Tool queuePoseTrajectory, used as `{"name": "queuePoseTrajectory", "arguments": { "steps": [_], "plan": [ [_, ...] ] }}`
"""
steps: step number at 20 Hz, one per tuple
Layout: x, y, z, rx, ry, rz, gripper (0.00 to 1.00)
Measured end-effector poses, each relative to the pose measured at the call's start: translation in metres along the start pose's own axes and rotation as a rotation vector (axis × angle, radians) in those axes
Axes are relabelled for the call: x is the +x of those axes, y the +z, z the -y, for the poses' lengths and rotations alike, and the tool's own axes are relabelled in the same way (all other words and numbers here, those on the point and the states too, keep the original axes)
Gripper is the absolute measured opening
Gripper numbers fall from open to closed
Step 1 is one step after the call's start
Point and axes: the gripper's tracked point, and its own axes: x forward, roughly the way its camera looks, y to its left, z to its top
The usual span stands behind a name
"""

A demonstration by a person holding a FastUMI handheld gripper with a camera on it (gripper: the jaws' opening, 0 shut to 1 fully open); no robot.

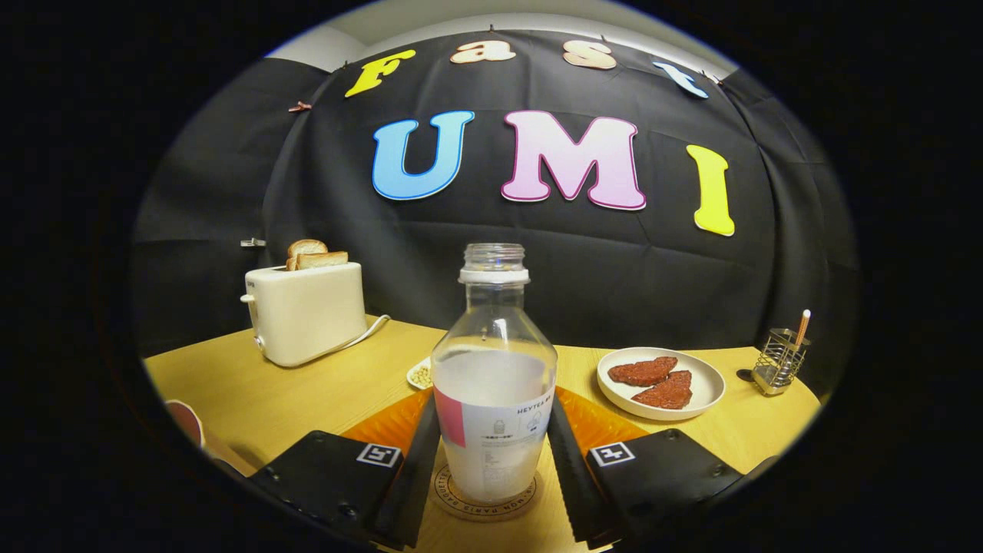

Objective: Take the bottle from table, then pour the juice into the cup, finally place the bottle on the coaster

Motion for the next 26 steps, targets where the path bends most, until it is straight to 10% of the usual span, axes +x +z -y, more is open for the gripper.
{"name": "queuePoseTrajectory", "arguments": {
  "steps": [6,26],
  "plan": [
    [-0.004,-0.017,-0.004,0.034,0.010,-0.046,0.99],
    [-0.106,0.033,0.014,-0.022,0.005,-0.050,0.98]
  ]
}}
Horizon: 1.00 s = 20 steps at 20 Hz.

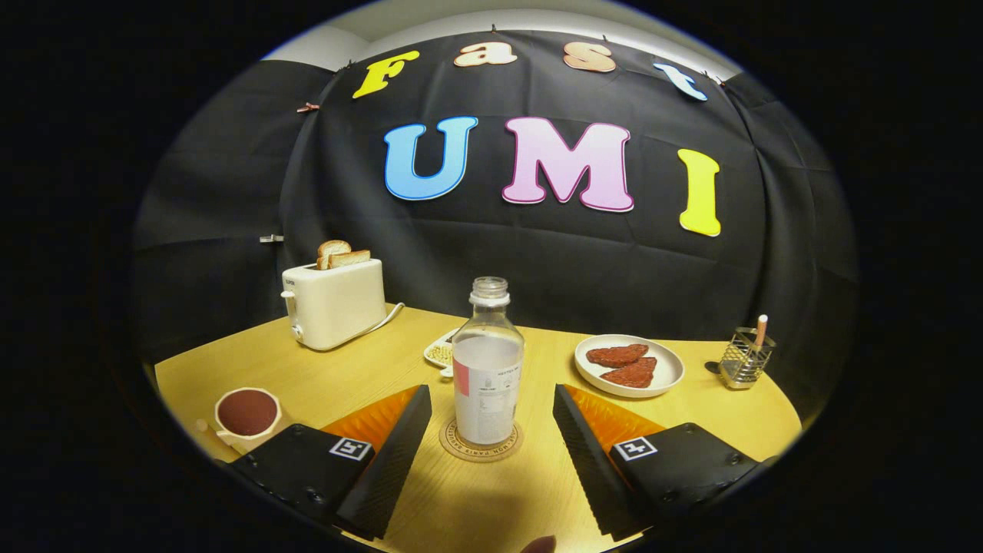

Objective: Take the bottle from table, then pour the juice into the cup, finally place the bottle on the coaster

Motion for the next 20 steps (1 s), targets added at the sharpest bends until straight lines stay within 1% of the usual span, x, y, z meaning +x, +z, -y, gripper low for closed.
{"name": "queuePoseTrajectory", "arguments": {
  "steps": [7,11,17,20],
  "plan": [
    [-0.060,0.041,0.019,-0.035,-0.045,0.028,0.98],
    [-0.090,0.070,0.043,-0.120,-0.114,0.050,0.98],
    [-0.126,0.113,0.068,-0.148,-0.199,0.105,0.98],
    [-0.144,0.127,0.076,-0.141,-0.220,0.115,0.98]
  ]
}}
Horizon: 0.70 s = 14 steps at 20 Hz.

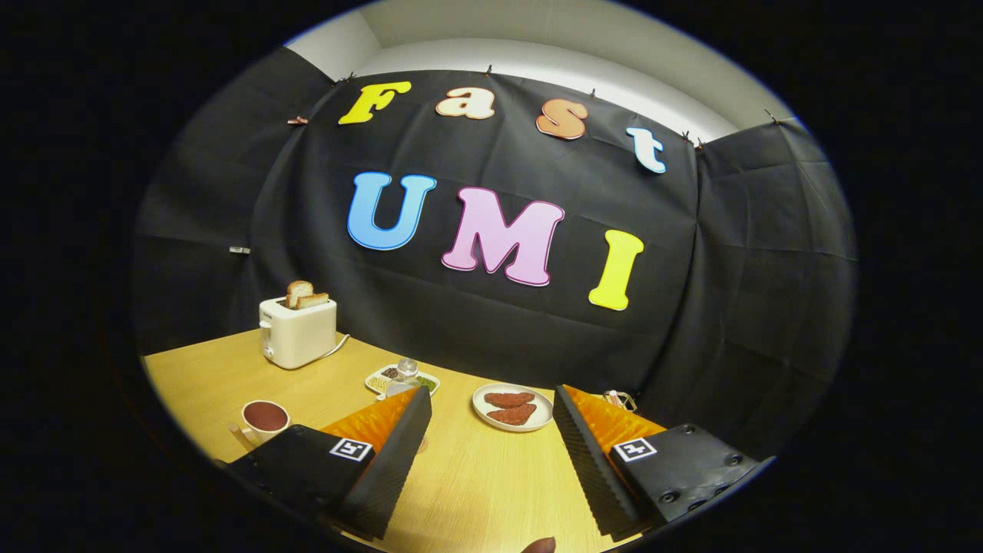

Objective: Take the bottle from table, then pour the juice into the cup, finally place the bottle on the coaster

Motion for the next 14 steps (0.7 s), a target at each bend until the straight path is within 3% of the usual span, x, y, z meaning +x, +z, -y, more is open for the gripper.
{"name": "queuePoseTrajectory", "arguments": {
  "steps": [8,14],
  "plan": [
    [-0.027,0.038,0.043,0.023,-0.084,0.038,0.97],
    [-0.047,0.041,0.055,0.039,-0.126,0.052,0.97]
  ]
}}
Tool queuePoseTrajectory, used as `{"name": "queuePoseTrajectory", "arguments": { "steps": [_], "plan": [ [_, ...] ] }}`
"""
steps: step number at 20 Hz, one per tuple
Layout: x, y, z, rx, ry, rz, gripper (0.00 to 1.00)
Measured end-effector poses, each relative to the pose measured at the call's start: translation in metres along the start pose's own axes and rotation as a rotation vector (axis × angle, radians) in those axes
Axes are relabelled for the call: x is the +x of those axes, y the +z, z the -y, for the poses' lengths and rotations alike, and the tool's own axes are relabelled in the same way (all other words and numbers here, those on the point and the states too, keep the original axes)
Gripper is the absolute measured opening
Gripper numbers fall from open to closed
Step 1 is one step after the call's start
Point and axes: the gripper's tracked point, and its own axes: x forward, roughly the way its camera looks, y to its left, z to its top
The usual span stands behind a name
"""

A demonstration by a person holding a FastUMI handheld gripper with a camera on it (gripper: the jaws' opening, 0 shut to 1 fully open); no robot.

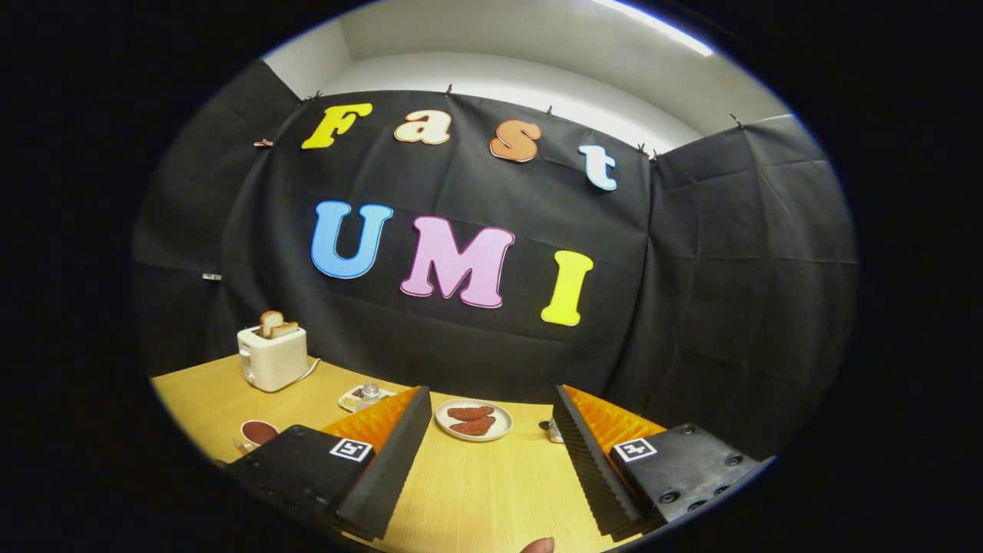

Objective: Take the bottle from table, then pour the juice into the cup, finally place the bottle on the coaster

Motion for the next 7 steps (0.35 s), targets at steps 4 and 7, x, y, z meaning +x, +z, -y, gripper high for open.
{"name": "queuePoseTrajectory", "arguments": {
  "steps": [4,7],
  "plan": [
    [-0.0037,-0.0016,-0.0015,-0.014,0.015,-0.004,0.97],
    [-0.0034,-0.0038,-0.0021,-0.018,0.021,-0.009,0.97]
  ]
}}
